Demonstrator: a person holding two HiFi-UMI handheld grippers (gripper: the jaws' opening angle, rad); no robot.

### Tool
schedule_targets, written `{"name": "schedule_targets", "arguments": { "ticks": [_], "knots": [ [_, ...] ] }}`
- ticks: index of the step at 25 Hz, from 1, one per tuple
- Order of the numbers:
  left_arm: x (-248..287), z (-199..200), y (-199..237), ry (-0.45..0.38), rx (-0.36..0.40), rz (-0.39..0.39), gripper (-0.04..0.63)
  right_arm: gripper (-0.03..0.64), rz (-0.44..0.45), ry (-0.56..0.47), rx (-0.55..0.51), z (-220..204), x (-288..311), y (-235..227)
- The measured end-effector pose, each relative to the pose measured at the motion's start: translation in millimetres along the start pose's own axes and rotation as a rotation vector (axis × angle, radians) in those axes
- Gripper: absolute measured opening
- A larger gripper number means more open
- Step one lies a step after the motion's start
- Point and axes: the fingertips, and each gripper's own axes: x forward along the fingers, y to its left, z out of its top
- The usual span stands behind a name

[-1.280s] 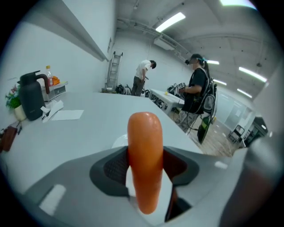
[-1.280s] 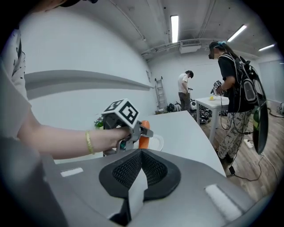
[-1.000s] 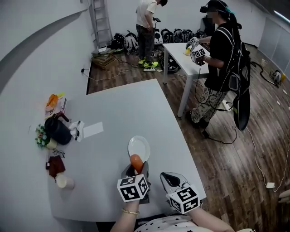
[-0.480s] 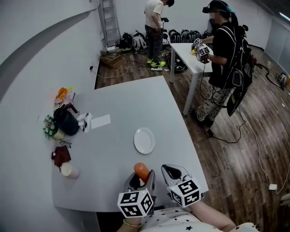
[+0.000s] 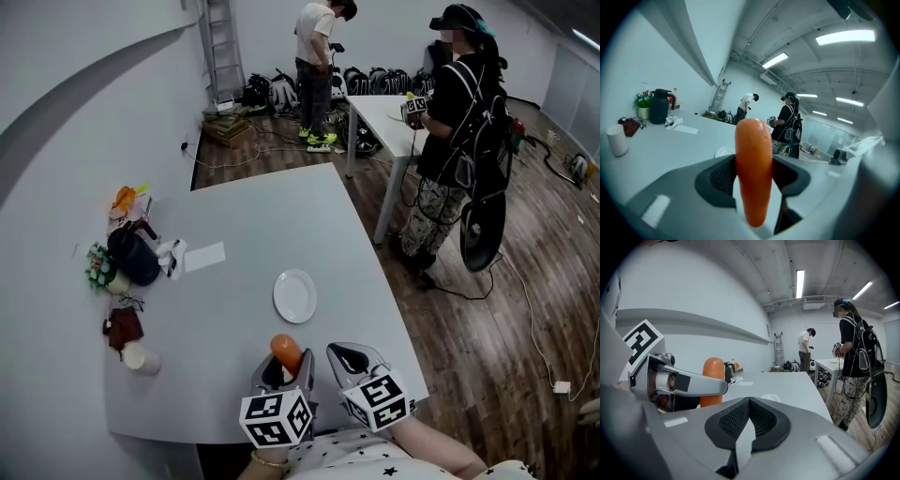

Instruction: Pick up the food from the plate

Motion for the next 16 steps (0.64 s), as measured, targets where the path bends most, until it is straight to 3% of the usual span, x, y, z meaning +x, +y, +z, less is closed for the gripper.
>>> {"name": "schedule_targets", "arguments": {
  "ticks": [16],
  "knots": [
    [0.1, -1.5, -3.6, 0.005, -0.002, 0.003, 0.221, -0.002, 0.001, -0.007, -0.018, 2.5, -4.8, -0.4]
  ]
}}
